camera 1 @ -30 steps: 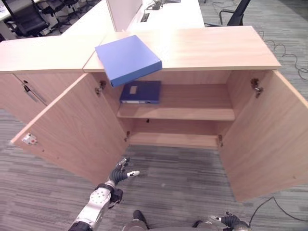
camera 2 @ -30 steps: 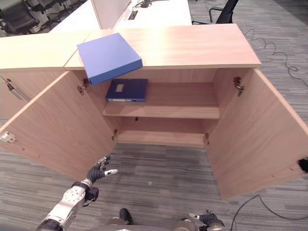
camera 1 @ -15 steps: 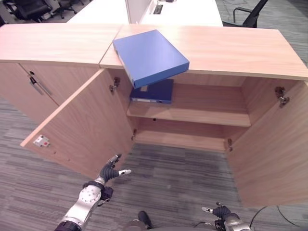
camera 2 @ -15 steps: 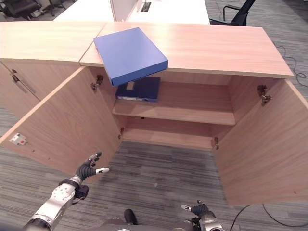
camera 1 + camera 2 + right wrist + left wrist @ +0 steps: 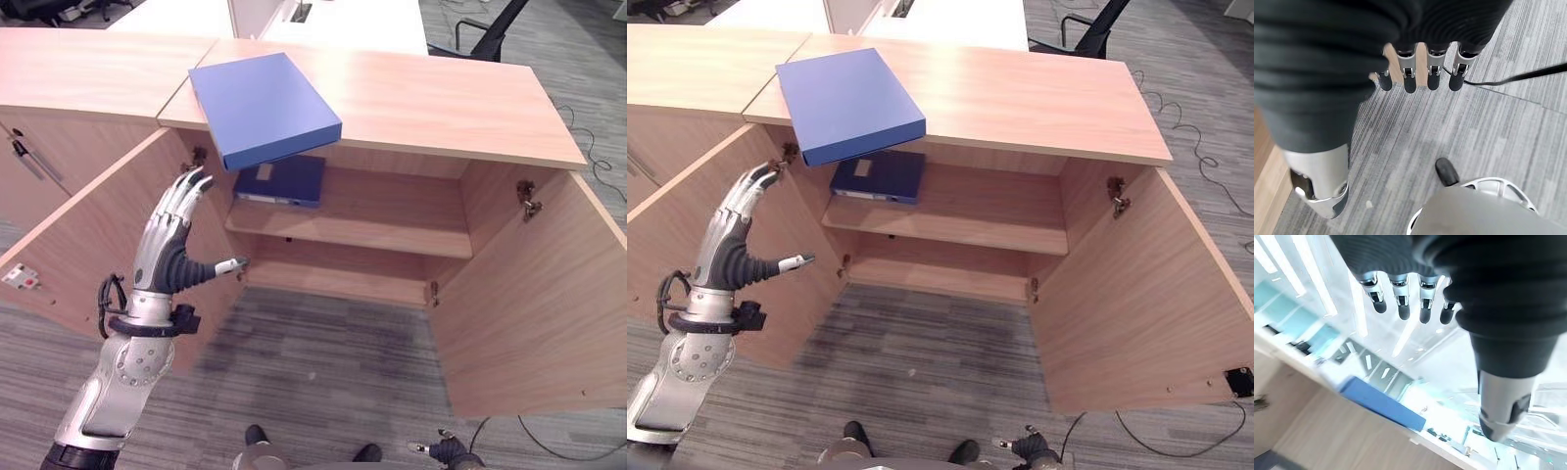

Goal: Put the empty folder in the office cabinet

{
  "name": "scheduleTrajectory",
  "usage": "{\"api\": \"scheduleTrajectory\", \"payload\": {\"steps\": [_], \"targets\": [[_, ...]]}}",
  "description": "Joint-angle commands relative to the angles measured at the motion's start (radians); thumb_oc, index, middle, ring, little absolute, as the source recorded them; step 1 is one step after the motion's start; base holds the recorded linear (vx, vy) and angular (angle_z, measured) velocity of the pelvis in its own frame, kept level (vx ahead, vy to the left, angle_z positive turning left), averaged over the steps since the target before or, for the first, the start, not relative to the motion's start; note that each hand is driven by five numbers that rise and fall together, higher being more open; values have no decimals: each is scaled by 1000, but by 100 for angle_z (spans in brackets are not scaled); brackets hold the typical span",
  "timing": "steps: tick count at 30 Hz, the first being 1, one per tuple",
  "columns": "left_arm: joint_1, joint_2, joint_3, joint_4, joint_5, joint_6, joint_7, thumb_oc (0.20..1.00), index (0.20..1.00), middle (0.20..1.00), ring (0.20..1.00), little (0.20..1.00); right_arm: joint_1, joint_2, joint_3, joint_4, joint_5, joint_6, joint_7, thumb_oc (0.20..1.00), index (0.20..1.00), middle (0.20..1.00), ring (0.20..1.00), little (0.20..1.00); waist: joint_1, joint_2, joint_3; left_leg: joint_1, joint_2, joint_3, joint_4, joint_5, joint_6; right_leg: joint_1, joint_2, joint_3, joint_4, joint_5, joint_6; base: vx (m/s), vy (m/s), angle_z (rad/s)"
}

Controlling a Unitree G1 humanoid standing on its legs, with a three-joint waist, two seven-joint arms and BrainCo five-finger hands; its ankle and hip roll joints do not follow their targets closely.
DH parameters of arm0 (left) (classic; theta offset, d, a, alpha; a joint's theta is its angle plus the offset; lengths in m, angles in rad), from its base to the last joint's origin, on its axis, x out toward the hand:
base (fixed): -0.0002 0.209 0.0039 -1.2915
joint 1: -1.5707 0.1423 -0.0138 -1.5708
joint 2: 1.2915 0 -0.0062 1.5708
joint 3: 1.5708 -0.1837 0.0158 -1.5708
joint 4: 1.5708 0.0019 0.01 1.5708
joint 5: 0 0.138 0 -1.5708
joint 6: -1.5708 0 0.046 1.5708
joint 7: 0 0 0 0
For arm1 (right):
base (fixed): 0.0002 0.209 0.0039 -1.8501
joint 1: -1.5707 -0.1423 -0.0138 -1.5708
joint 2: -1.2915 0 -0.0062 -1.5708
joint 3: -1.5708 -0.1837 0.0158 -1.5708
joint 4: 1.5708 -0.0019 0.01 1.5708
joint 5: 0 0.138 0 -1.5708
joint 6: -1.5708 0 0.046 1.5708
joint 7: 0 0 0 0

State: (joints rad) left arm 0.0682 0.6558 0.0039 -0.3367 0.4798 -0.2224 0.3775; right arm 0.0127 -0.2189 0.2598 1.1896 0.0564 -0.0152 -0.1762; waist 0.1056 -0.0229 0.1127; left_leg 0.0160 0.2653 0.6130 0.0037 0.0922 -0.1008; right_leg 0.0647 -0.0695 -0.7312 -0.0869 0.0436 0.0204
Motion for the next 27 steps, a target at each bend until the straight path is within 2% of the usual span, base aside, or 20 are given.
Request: {"api": "scheduleTrajectory", "payload": {"steps": [1,4,8,15,20,27], "targets": [[-115,73,-20,-28,156,4,133,1000,1000,1000,1000,1000,-27,38,22,13,-25,-24,-8,1000,1000,1000,1000,1000,7,-20,-13,-60,14,-8,-36,66,-48,88,-43,28,26,-100,78,0,0,0],[-267,133,-94,40,289,58,166,1000,1000,1000,1000,1000,-32,31,31,17,-27,-24,-10,1000,1000,1000,1000,1000,-18,-8,-31,-46,16,6,-40,66,-49,90,-45,42,28,-99,77,9,9,-2],[-388,152,-164,141,352,104,182,1000,1000,1000,1000,1000,-37,21,31,24,-31,-21,-11,1000,1000,1000,1000,1000,-33,0,-42,-36,10,15,-46,62,-46,91,-52,46,32,-95,81,21,40,-11],[-653,174,-323,425,475,246,190,1000,1000,1000,1000,1000,-48,-14,22,36,-41,-10,-12,1000,1000,1000,1000,1000,-78,22,-58,-19,-17,39,-56,47,-31,89,-81,50,53,-83,94,19,71,-7],[-804,190,-439,590,516,299,160,1000,1000,1000,1000,1000,-50,-29,-2,41,-35,-7,-13,1000,1000,1000,1000,1000,-98,33,-55,-10,-44,49,-58,31,-12,89,-111,43,76,-76,105,10,84,-4],[-855,182,-447,728,470,351,142,1000,1000,1000,1000,1000,-32,-29,-23,37,-27,0,-11,1000,1000,1000,1000,1000,-119,37,-52,8,-82,61,-62,9,12,95,-140,41,98,-67,115,17,75,-9]]}}
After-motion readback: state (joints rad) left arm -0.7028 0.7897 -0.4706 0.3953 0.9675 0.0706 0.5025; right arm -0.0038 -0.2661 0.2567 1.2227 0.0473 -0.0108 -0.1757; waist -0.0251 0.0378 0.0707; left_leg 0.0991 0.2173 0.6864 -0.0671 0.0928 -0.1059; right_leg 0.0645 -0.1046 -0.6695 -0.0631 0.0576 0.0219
